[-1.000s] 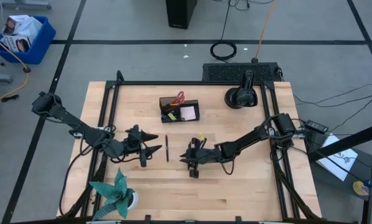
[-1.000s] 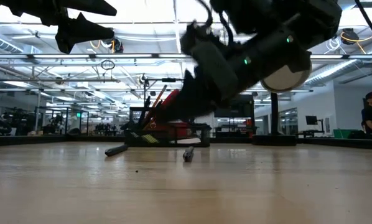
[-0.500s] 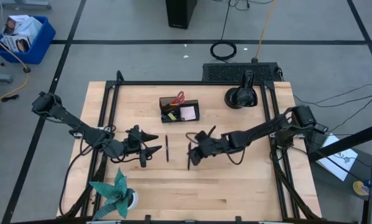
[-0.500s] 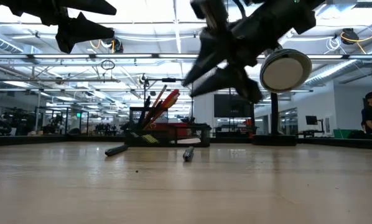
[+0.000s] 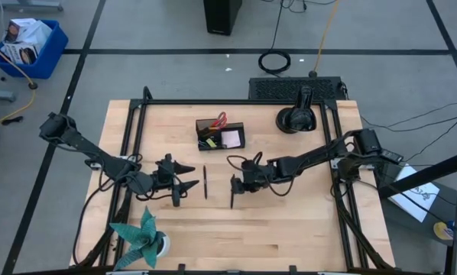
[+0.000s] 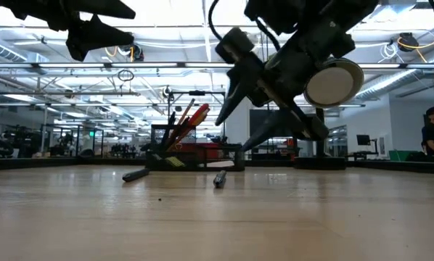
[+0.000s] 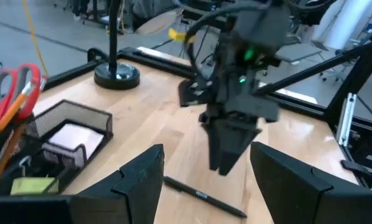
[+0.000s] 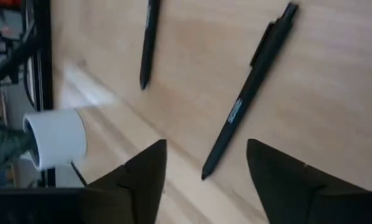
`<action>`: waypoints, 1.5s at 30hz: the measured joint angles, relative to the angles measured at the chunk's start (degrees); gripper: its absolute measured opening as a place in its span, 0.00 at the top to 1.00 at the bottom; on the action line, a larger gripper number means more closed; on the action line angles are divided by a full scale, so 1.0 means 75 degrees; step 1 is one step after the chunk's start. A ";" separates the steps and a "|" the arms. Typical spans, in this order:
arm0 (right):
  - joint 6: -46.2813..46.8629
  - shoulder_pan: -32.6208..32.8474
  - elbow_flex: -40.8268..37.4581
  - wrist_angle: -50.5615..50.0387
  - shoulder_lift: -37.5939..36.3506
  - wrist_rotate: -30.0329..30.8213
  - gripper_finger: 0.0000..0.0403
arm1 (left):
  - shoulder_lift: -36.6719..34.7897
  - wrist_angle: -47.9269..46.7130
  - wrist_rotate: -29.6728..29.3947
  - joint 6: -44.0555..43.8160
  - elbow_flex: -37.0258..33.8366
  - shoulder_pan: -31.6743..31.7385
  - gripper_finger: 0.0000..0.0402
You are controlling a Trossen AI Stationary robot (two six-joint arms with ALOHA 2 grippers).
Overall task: Pick and place office supplies into organizer
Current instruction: Put the black pen into the black desk organizer
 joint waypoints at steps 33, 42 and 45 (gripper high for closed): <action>-0.0674 -0.0609 0.1119 -0.1833 0.1448 -0.0674 0.51 | 0.0513 0.0179 0.0274 0.0388 0.0003 -0.0287 0.39; -0.0686 -0.0513 0.1107 -0.1958 0.1879 -0.0185 0.57 | 0.0513 0.0155 0.0274 0.0386 0.0003 -0.0493 0.39; -0.1479 -0.0406 0.1102 -0.1987 0.1878 0.0464 0.63 | 0.0513 0.0171 0.0267 0.0393 0.0003 -0.0564 0.39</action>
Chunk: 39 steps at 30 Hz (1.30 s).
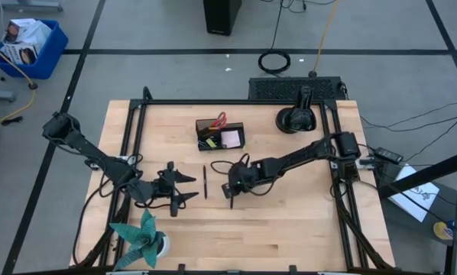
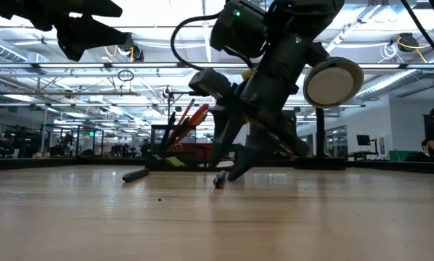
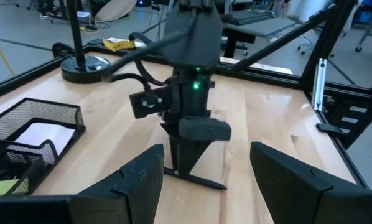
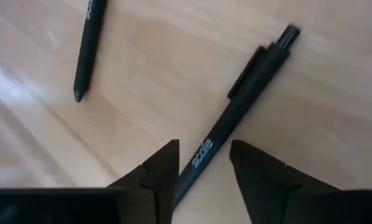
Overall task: Pick and place office supplies into organizer
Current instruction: Put the black pen into the black desk organizer
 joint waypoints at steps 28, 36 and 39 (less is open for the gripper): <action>-0.6181 0.0791 0.0079 -0.0497 0.0657 0.0848 0.86 | 0.0000 0.0494 0.0177 0.0037 0.0000 -0.0275 0.39; -0.7685 0.1199 0.0041 -0.0077 0.0673 0.1318 0.86 | 0.0000 0.0494 0.0145 0.0026 0.0000 -0.0119 0.39; -0.7998 0.1246 0.0044 -0.0319 0.0674 0.1514 0.86 | 0.0000 0.0494 0.0145 -0.0060 0.0000 -0.0040 0.39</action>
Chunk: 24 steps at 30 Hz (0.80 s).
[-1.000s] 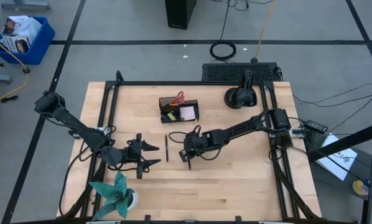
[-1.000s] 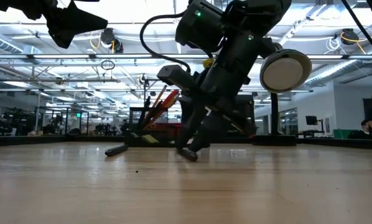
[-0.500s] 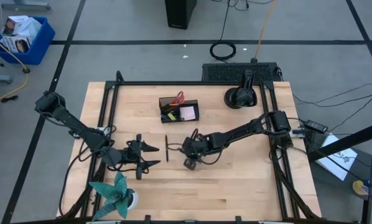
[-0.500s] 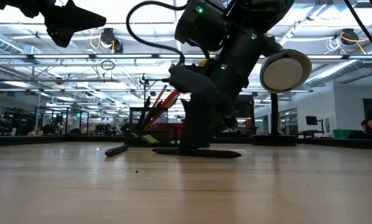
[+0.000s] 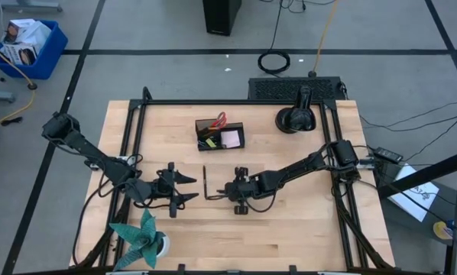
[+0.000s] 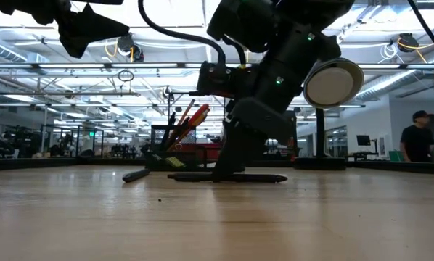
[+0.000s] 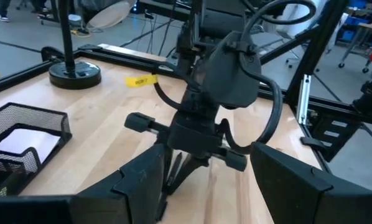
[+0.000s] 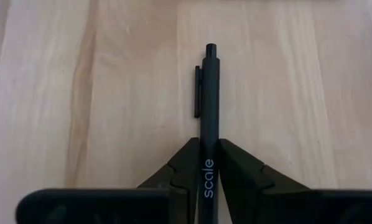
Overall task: Pick and place office supplies into organizer
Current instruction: Put the black pen into the black desk organizer
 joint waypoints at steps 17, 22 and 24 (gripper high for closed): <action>-0.0423 -0.0194 -0.0219 0.1145 -0.0863 -0.0153 0.95 | -0.0003 0.0385 -0.0007 -0.0282 0.0000 0.0310 0.39; -0.0450 -0.0181 -0.0236 0.1126 -0.1106 -0.0119 0.96 | -0.0003 0.0497 -0.0015 -0.0440 0.0000 0.0410 0.39; -0.0479 -0.0178 -0.0239 0.1107 -0.1151 -0.0085 0.95 | -0.0003 0.0652 -0.0016 -0.0397 0.0000 0.0410 0.39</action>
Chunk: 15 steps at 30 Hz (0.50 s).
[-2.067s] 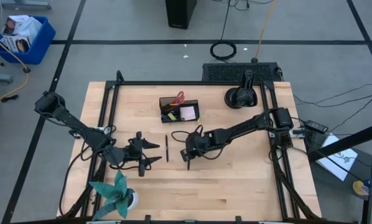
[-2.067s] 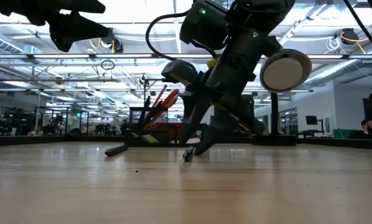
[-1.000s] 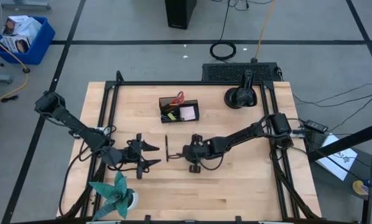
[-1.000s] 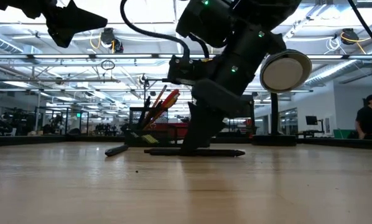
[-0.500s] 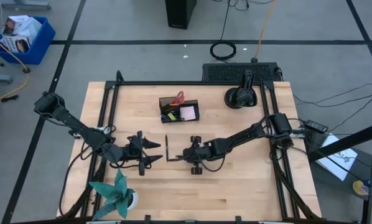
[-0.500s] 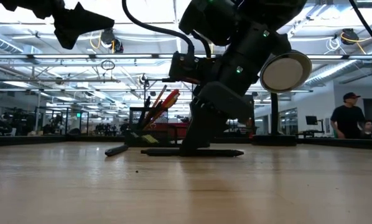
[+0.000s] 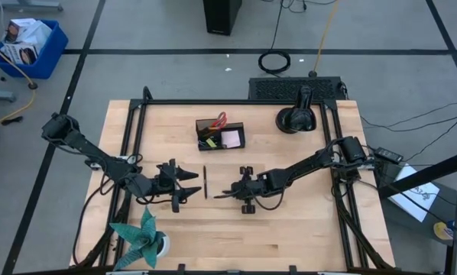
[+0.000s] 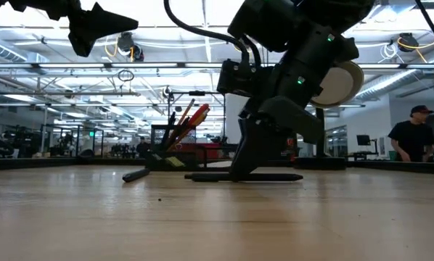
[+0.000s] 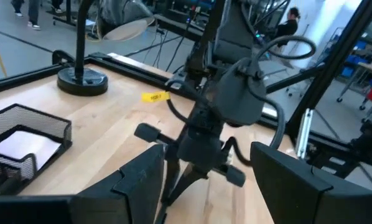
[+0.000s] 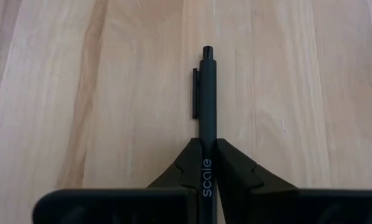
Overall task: Pick and place office supplies into organizer
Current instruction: Put the black pen into the black desk organizer
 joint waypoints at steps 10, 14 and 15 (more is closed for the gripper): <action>-0.0347 -0.0025 0.0000 0.0699 -0.0131 0.0349 0.95 | 0.0000 0.0080 0.0004 -0.0004 0.0000 -0.0006 0.39; -0.0464 -0.0076 0.0003 0.0898 -0.0393 0.0350 0.95 | 0.0000 0.0065 0.0004 0.0015 0.0000 -0.0004 0.39; -0.0522 -0.0076 0.0003 0.0904 -0.0499 0.0361 0.95 | 0.0000 0.0042 0.0004 0.0017 0.0000 -0.0006 0.39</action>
